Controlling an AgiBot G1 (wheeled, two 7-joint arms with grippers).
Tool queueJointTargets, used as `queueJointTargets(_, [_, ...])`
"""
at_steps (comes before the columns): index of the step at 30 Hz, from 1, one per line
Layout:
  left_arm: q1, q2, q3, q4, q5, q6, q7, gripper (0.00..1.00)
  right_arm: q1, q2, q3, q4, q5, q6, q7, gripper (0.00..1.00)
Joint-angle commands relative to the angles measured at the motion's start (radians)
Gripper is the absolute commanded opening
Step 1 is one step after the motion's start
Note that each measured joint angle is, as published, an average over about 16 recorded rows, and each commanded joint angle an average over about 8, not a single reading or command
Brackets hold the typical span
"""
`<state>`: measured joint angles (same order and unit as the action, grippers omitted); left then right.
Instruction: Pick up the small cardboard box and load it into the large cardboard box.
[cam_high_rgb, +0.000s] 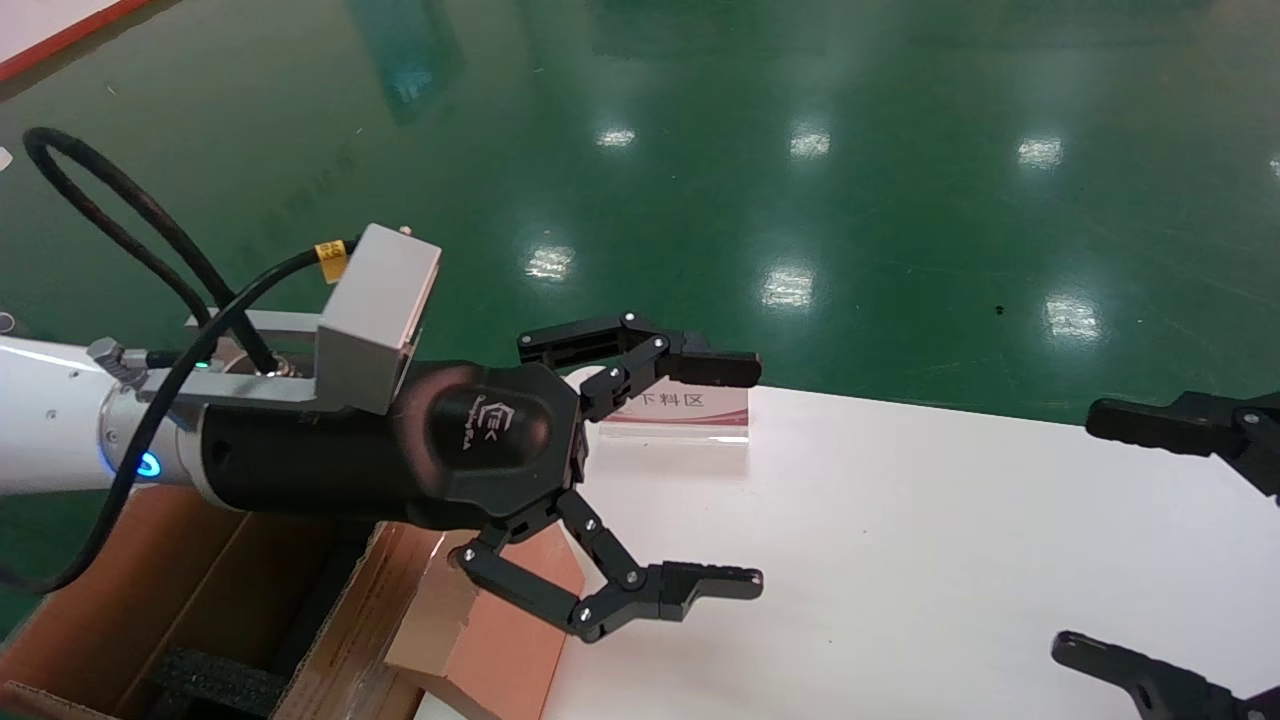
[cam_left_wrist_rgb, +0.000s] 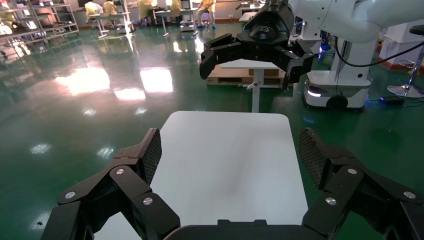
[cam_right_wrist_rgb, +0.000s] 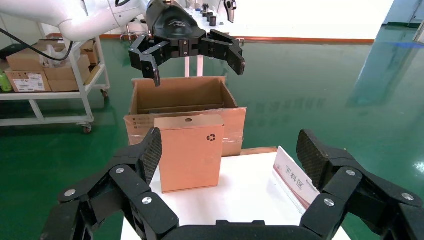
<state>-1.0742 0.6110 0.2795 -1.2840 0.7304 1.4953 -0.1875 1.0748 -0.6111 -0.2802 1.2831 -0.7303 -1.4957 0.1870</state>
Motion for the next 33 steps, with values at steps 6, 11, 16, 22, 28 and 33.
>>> queueJointTargets(6, [0.0, 0.0, 0.0, 0.0, 0.0, 0.0, 0.0, 1.0, 0.0, 0.0, 0.0, 0.0, 0.0, 0.0, 0.0, 1.0])
queueJointTargets(11, [0.0, 0.0, 0.0, 0.0, 0.0, 0.0, 0.0, 1.0, 0.0, 0.0, 0.0, 0.0, 0.0, 0.0, 0.0, 1.0])
queueJointTargets(16, [-0.002, -0.004, 0.006, -0.003, 0.015, -0.004, -0.006, 1.0, 0.0, 0.0, 0.0, 0.0, 0.0, 0.0, 0.0, 1.0])
queueJointTargets(22, [-0.042, -0.024, 0.045, -0.033, 0.117, -0.024, -0.056, 1.0, 0.0, 0.0, -0.001, -0.001, 0.0, 0.0, -0.001, 1.0])
queueJointTargets(28, [-0.153, -0.03, 0.124, -0.059, 0.302, -0.023, -0.164, 1.0, 0.001, 0.0, -0.001, -0.001, 0.001, 0.0, -0.001, 1.0])
queueJointTargets(33, [-0.288, -0.003, 0.219, -0.066, 0.482, 0.029, -0.285, 1.0, 0.001, 0.0, -0.002, -0.001, 0.001, 0.0, -0.001, 1.0])
